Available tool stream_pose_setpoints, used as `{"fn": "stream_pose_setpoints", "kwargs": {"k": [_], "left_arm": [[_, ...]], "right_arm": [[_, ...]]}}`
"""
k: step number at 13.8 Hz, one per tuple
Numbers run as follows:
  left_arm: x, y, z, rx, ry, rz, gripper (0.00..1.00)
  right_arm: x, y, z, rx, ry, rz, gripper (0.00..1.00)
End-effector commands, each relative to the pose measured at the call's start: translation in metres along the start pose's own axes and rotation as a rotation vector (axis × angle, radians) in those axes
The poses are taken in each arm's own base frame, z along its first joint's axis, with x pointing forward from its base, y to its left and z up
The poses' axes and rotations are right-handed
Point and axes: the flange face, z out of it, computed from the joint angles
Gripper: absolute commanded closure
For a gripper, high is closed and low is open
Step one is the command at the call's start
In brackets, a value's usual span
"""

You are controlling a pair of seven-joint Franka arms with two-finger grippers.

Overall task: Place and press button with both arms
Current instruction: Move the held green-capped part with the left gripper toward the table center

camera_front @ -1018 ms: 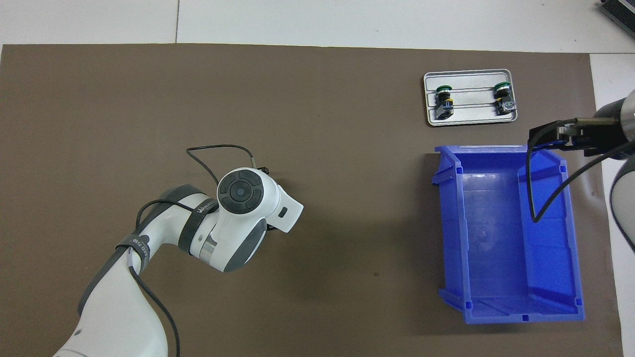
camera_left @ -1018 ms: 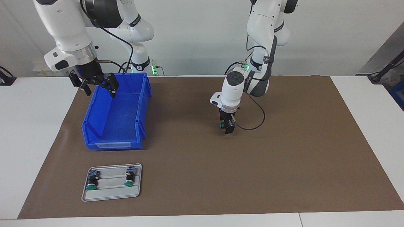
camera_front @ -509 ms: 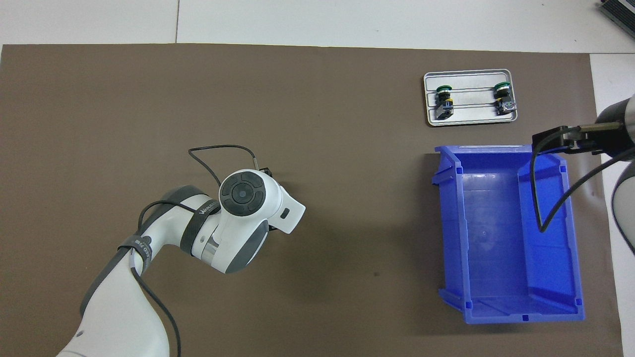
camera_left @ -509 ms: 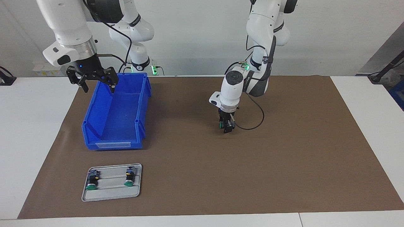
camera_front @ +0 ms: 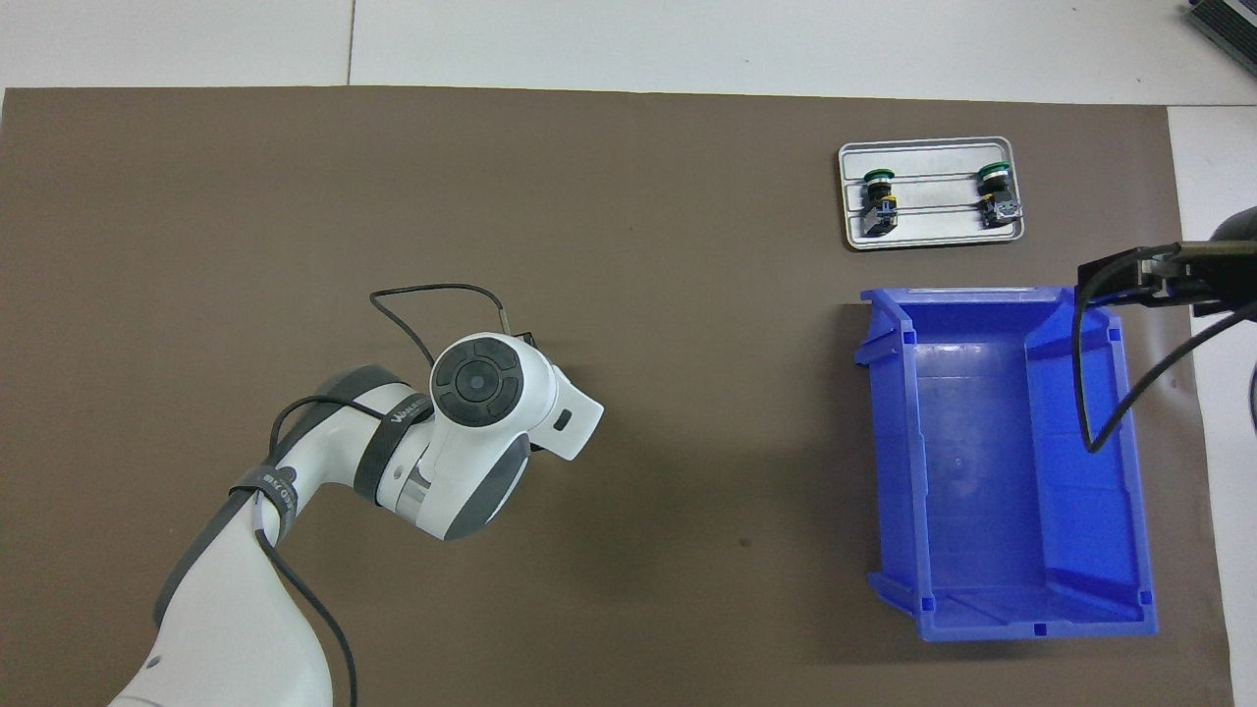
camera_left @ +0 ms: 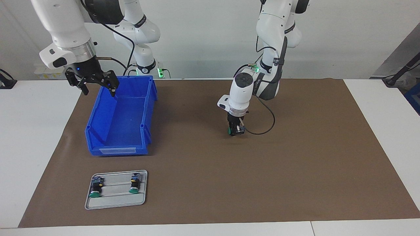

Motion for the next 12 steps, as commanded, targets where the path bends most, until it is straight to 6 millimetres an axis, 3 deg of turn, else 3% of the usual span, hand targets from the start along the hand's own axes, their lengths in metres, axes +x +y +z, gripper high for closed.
{"fn": "stream_pose_setpoints", "kwargs": {"k": [1, 4, 6, 9, 12], "left_arm": [[-0.005, -0.006, 0.001, 0.021, -0.003, -0.017, 0.92], [-0.002, -0.017, -0.006, 0.013, -0.015, -0.024, 0.93], [-0.001, -0.029, -0.024, -0.019, -0.060, -0.029, 0.94], [-0.014, -0.052, -0.045, -0.041, -0.187, -0.006, 0.95], [-0.024, -0.061, -0.046, -0.038, -0.210, 0.003, 0.96]], "right_arm": [[-0.011, 0.019, 0.000, 0.047, -0.004, 0.024, 0.01], [-0.007, 0.013, -0.007, 0.045, 0.011, 0.014, 0.01], [-0.007, 0.009, -0.017, 0.039, 0.026, 0.008, 0.01], [-0.007, 0.007, -0.009, 0.049, -0.003, 0.012, 0.01], [-0.011, 0.006, -0.007, 0.047, -0.023, 0.006, 0.00]]}}
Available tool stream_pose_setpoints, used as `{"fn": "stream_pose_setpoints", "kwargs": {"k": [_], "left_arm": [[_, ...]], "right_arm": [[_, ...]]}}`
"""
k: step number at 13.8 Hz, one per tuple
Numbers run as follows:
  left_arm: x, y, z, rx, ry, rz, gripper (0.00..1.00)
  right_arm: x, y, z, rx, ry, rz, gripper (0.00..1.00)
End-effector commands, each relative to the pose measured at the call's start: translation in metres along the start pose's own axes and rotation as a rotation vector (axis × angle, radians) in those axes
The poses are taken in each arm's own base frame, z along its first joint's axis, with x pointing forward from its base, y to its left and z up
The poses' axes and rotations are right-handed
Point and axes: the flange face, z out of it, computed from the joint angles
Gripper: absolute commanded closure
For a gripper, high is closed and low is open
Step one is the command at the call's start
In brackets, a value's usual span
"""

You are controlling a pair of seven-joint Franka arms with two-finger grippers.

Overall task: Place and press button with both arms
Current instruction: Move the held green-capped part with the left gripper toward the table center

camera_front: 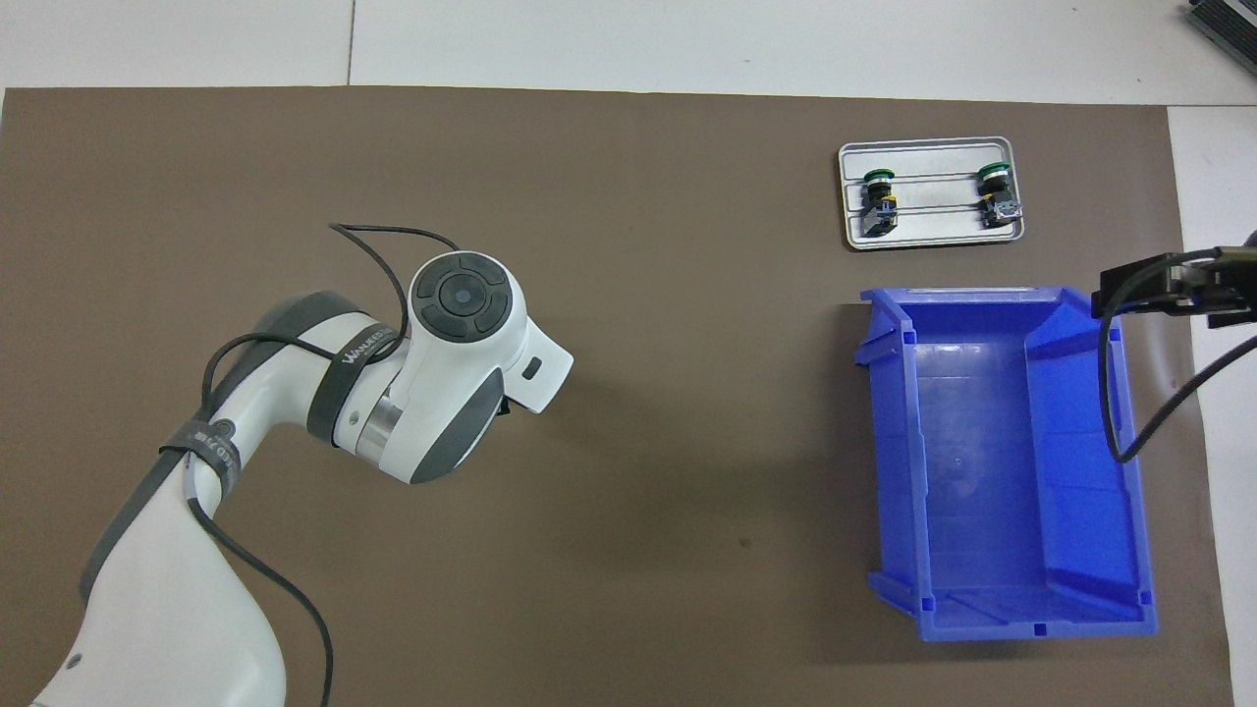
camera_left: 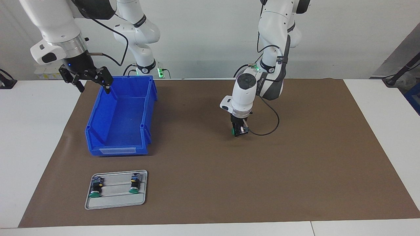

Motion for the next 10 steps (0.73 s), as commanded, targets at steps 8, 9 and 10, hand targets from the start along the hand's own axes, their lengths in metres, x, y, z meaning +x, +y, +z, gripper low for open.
{"fn": "stream_pose_setpoints", "kwargs": {"k": [8, 9, 10], "left_arm": [[-0.016, -0.029, -0.015, 0.002, 0.042, -0.062, 0.98], [-0.015, -0.032, -0.020, -0.004, 0.071, -0.078, 0.98], [-0.019, -0.042, -0.026, -0.016, 0.112, -0.113, 0.98]], "right_arm": [[-0.009, -0.014, 0.002, 0.019, -0.018, -0.046, 0.00], [-0.009, -0.014, 0.002, 0.019, -0.018, -0.044, 0.00], [-0.009, -0.014, 0.002, 0.020, -0.016, -0.041, 0.00]]}}
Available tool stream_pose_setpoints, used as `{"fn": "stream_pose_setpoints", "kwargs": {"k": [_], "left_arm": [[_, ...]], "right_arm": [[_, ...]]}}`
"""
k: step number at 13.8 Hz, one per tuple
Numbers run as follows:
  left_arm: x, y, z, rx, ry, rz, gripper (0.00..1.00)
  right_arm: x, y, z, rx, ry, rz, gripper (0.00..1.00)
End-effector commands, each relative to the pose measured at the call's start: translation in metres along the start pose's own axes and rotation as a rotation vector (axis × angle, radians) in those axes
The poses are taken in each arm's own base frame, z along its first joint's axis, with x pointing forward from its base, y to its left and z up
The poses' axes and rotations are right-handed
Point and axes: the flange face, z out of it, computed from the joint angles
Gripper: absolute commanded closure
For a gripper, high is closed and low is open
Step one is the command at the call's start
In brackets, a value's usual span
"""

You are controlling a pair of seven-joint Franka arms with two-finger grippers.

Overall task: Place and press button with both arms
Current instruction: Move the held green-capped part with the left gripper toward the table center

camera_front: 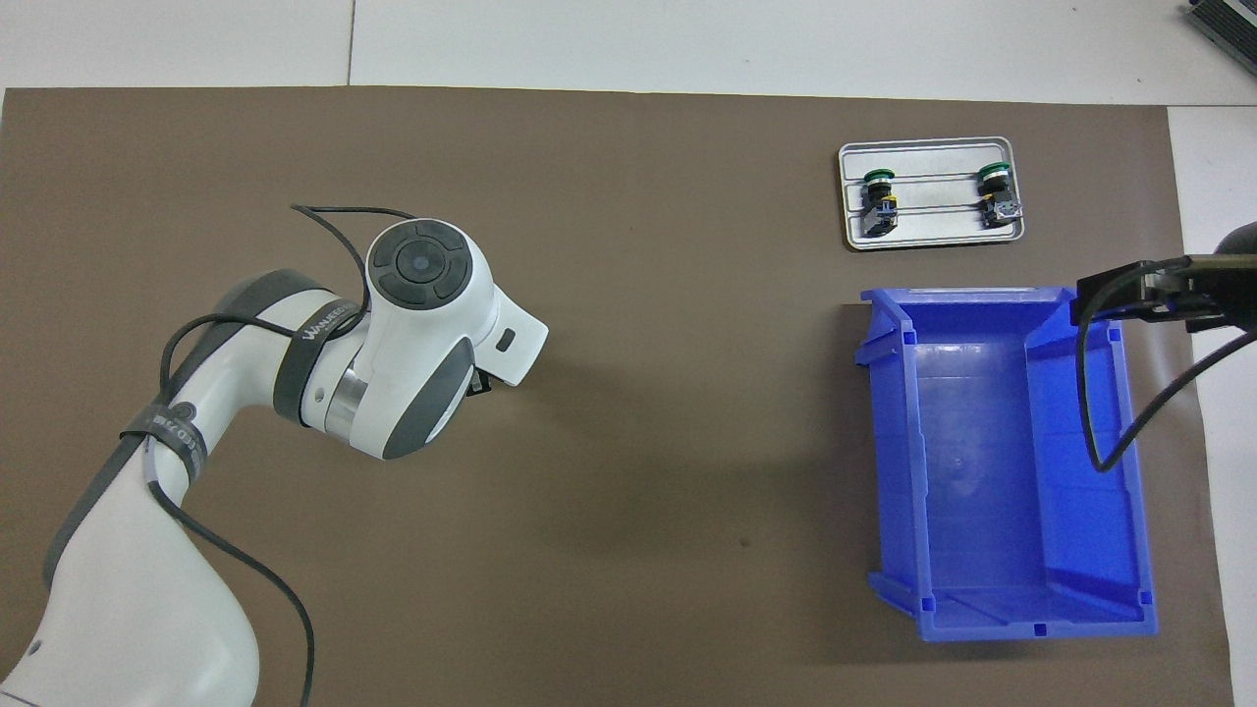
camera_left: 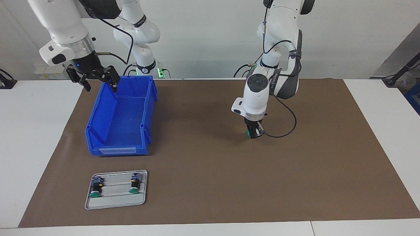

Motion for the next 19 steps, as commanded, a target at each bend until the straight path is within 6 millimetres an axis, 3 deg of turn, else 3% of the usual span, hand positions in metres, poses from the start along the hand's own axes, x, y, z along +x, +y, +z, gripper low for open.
{"fn": "stream_pose_setpoints", "kwargs": {"k": [1, 3, 7, 11, 15, 19], "left_arm": [[-0.006, -0.022, -0.018, -0.032, 0.103, -0.064, 0.98], [-0.019, -0.035, -0.027, -0.096, 0.226, -0.121, 0.98], [-0.057, -0.059, -0.027, -0.217, 0.451, -0.225, 0.98], [-0.091, -0.062, -0.014, -0.259, 0.615, -0.233, 0.98], [-0.127, -0.039, 0.021, -0.191, 0.892, -0.259, 0.98], [-0.144, -0.004, 0.047, -0.157, 1.045, -0.264, 0.98]], "right_arm": [[-0.006, 0.002, -0.001, 0.018, -0.004, -0.008, 0.00], [-0.006, 0.003, 0.000, 0.018, -0.006, -0.006, 0.00], [-0.006, 0.003, -0.001, 0.018, -0.004, -0.008, 0.00], [-0.006, 0.004, -0.001, 0.017, -0.004, -0.006, 0.00], [-0.006, 0.004, 0.000, 0.018, -0.006, -0.006, 0.00], [-0.006, 0.004, -0.001, 0.018, -0.004, -0.006, 0.00]]}}
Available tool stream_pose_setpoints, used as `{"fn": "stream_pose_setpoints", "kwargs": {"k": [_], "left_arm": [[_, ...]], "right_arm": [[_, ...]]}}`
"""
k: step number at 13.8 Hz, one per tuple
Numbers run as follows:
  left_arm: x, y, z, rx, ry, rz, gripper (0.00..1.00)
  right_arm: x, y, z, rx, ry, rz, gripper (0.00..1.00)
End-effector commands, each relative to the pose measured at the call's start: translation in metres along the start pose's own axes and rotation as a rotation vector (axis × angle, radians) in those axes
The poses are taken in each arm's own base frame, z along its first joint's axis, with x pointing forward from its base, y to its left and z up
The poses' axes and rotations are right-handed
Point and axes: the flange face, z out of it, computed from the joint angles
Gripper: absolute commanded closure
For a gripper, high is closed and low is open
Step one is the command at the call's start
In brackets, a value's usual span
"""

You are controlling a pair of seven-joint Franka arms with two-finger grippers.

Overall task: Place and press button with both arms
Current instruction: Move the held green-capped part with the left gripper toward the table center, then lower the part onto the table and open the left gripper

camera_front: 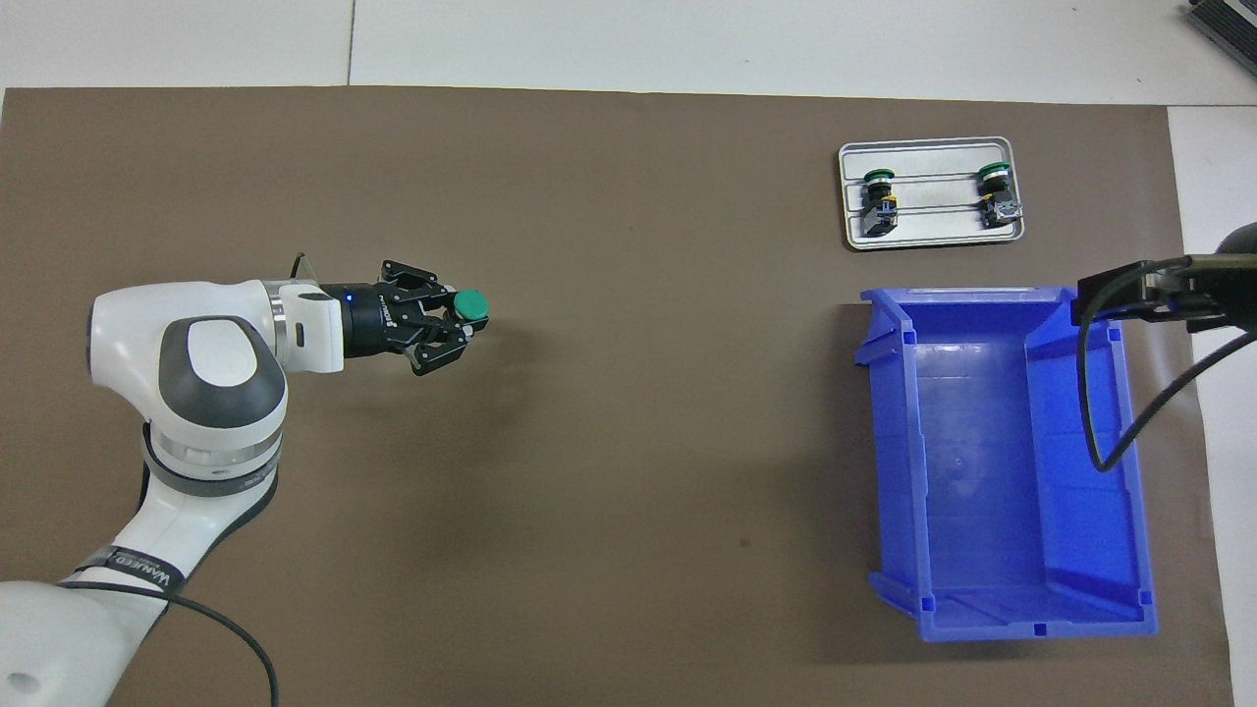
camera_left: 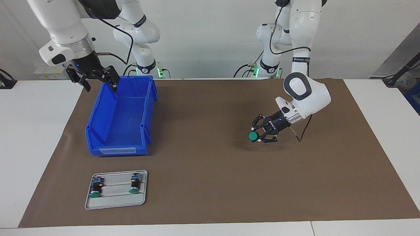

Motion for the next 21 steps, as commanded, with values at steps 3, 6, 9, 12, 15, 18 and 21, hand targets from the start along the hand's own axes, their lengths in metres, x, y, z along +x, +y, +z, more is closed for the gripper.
{"fn": "stream_pose_setpoints", "kwargs": {"k": [3, 6, 9, 12, 15, 18, 21], "left_arm": [[-0.062, 0.026, -0.018, -0.037, 0.103, 0.062, 0.98], [-0.078, 0.027, -0.031, -0.079, 0.152, 0.063, 0.97], [-0.090, 0.035, -0.032, -0.124, 0.255, 0.081, 0.98], [-0.098, 0.036, -0.031, -0.116, 0.318, 0.085, 0.98], [-0.101, 0.039, -0.021, -0.132, 0.369, 0.084, 0.97], [-0.099, 0.038, -0.012, -0.126, 0.435, 0.068, 0.97], [-0.087, 0.034, 0.005, -0.108, 0.479, 0.040, 0.98]], "right_arm": [[-0.006, 0.003, -0.001, 0.018, -0.004, -0.008, 0.00], [-0.006, 0.003, -0.001, 0.017, -0.004, -0.008, 0.00], [-0.006, 0.003, 0.000, 0.017, -0.005, -0.008, 0.00], [-0.007, 0.002, -0.001, 0.018, -0.006, -0.009, 0.00], [-0.006, 0.003, 0.000, 0.018, -0.006, -0.008, 0.00], [-0.006, 0.003, 0.000, 0.018, -0.006, -0.008, 0.00], [-0.006, 0.003, 0.000, 0.018, -0.006, -0.008, 0.00]]}}
